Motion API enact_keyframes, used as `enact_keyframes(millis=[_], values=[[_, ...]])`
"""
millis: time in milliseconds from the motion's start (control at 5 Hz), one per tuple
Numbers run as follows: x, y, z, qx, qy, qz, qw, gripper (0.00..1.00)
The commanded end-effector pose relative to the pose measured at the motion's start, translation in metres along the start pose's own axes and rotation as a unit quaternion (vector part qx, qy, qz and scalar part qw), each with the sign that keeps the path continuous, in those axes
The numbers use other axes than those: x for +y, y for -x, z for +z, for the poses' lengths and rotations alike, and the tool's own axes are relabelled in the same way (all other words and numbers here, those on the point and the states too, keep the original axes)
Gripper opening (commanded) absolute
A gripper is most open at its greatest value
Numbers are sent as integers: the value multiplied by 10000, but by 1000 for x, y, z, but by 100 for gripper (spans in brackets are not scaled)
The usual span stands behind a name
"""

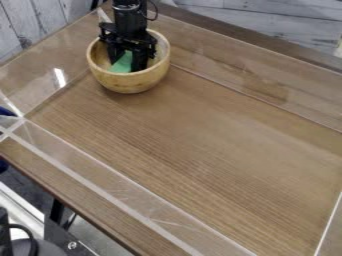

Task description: Put the green block in the brown bowl

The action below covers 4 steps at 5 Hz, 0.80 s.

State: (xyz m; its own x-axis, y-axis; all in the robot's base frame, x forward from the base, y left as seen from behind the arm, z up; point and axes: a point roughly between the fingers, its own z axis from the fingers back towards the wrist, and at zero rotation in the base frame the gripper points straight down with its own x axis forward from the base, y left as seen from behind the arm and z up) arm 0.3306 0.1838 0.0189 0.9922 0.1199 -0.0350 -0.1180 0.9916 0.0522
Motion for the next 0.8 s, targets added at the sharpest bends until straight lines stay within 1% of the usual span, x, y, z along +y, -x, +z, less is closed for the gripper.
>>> enact_keyframes(millis=[0, 600], values=[[4, 4, -13, 165, 27, 70, 9998, 0], [3, 4, -12, 278, 65, 77, 9996, 0]])
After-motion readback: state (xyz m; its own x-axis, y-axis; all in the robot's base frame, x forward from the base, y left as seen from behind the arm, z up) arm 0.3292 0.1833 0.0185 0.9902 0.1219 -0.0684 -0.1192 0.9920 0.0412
